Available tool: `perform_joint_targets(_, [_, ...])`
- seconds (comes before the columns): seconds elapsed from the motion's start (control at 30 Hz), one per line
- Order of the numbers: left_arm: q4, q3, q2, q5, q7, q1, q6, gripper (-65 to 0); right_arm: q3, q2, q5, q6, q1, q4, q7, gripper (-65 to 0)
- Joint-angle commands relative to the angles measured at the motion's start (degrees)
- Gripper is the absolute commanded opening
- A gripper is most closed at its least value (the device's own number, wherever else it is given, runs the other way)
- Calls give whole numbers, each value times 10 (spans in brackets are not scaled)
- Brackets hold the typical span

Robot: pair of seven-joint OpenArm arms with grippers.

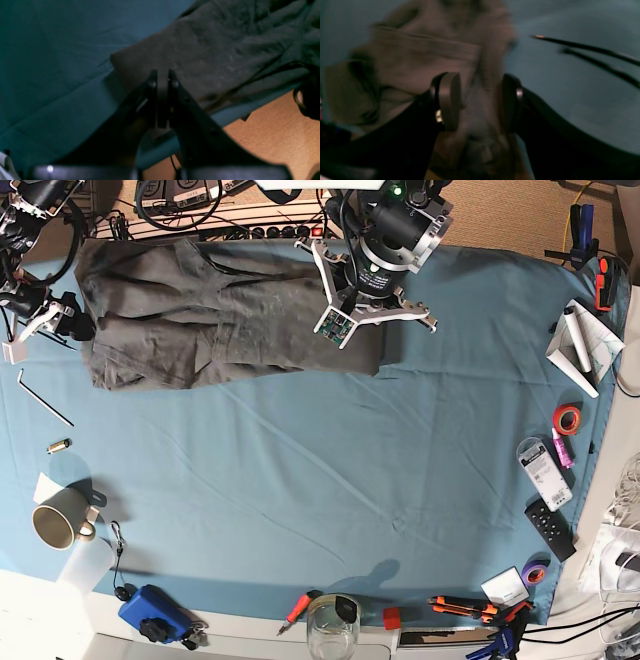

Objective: Fold the T-shirt properly

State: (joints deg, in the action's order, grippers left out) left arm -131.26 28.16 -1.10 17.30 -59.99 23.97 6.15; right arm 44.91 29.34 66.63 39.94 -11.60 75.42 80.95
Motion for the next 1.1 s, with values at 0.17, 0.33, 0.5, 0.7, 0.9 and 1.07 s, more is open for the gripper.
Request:
perform_joint_targets(0.17, [-9,5,-8,5,9,2,-4,-650,-3,16,10,1,3,-12,-9,-379])
perform_joint_targets(0.33, [-9,5,-8,5,9,2,-4,-650,-60,16,10,1,3,-47,-9,-379])
perform_joint_targets(0.5, [-9,5,-8,-7,9,2,-4,-650,-113,16,11,1,4,-50,-18,-379])
perform_joint_targets(0.7, [-9,5,-8,-8,9,2,-4,-650,-120,17,11,1,3,-50,-9,-371])
perform_joint_targets(0.9, [-9,5,-8,-9,11,2,-4,-650,-119,17,9,1,3,-50,-9,-371])
perform_joint_targets(1.07, [-9,5,-8,-10,11,2,-4,-650,-119,17,9,1,3,-50,-9,-371])
